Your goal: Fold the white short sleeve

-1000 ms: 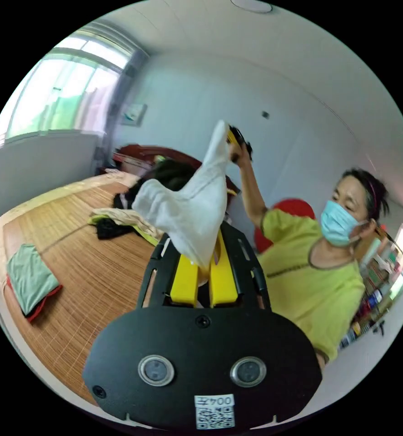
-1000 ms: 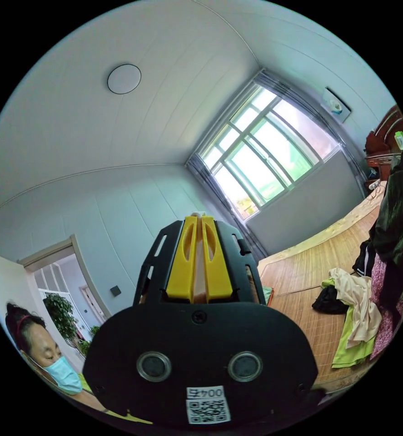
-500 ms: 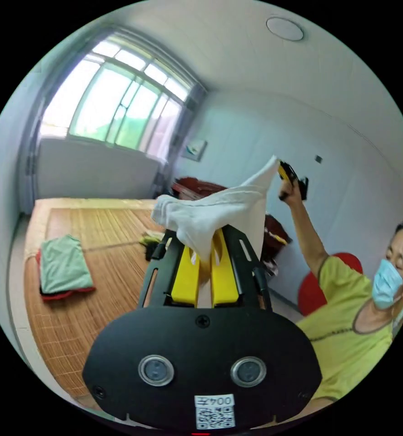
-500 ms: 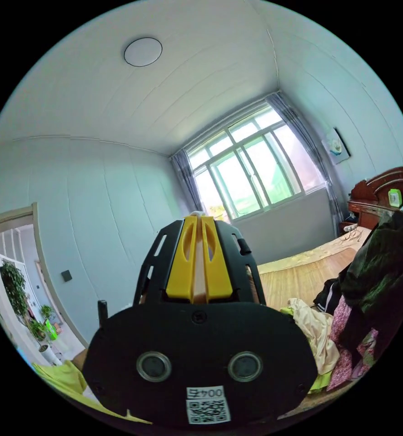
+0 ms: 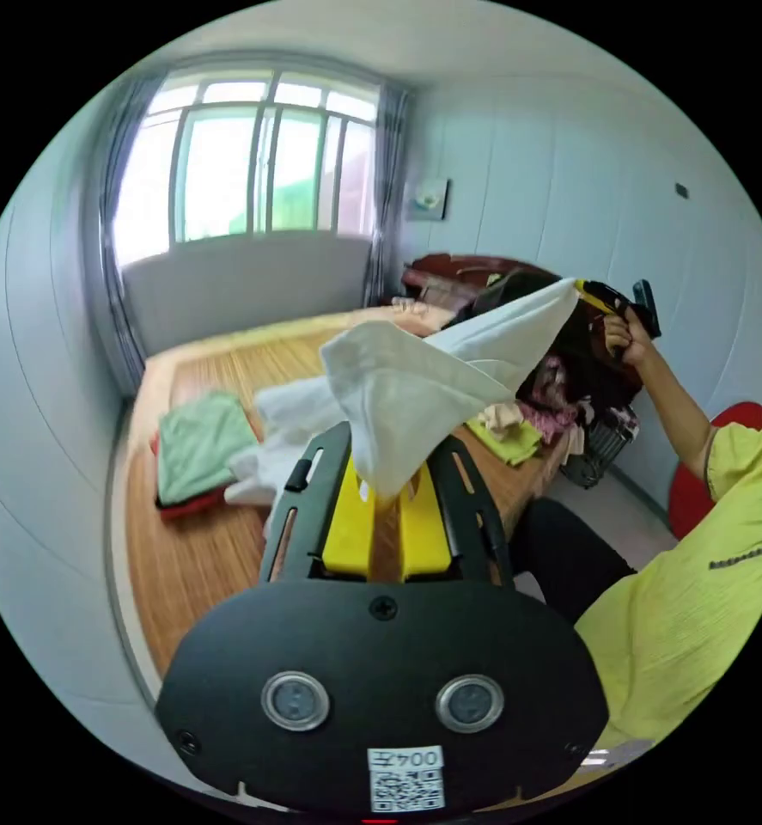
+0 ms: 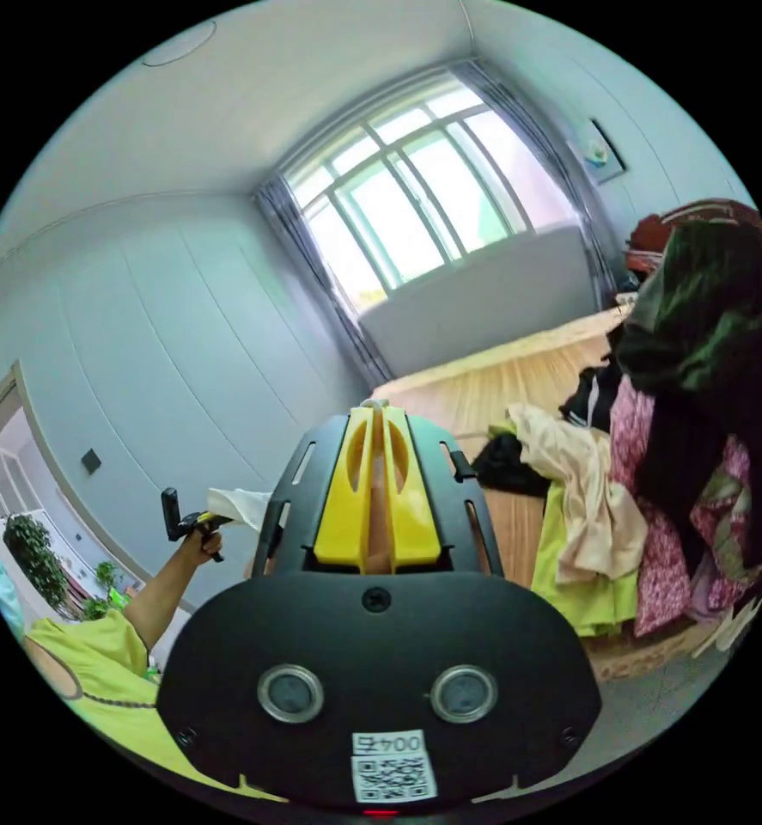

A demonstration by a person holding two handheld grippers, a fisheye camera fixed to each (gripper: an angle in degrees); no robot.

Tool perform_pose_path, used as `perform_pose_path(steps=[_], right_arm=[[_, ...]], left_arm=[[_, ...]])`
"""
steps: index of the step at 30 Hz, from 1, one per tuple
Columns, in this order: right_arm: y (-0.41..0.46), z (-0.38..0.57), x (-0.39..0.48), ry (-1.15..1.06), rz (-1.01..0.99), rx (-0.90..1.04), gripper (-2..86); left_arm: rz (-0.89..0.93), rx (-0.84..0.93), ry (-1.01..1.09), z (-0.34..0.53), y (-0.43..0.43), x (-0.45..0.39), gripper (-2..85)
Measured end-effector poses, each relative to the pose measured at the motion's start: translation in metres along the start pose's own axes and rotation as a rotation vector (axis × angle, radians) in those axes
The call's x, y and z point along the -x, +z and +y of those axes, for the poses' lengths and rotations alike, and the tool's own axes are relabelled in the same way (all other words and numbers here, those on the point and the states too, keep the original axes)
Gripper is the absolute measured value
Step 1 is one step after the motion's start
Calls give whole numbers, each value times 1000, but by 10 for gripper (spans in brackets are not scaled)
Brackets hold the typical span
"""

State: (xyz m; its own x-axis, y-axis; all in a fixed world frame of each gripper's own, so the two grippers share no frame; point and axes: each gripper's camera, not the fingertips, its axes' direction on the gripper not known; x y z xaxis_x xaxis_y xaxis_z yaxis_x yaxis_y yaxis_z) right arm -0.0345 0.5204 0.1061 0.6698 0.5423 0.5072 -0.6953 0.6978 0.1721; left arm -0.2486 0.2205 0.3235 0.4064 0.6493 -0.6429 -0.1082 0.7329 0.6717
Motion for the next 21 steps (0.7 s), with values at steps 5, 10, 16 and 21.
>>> perform_pose_path(steps=[5, 10, 16, 21], right_arm=[[91, 116, -104, 284, 156, 344, 17], [83, 139, -123, 429, 187, 373, 55], [47, 106, -24, 275, 226, 123, 94], [155, 101, 115, -83, -68, 310, 114]], left_arm=[[106, 215, -237, 129, 122, 42, 42], [262, 159, -355, 207, 120, 55, 83], [376, -99, -619, 290, 68, 88, 90], [456, -260, -840, 346, 66, 101, 100]])
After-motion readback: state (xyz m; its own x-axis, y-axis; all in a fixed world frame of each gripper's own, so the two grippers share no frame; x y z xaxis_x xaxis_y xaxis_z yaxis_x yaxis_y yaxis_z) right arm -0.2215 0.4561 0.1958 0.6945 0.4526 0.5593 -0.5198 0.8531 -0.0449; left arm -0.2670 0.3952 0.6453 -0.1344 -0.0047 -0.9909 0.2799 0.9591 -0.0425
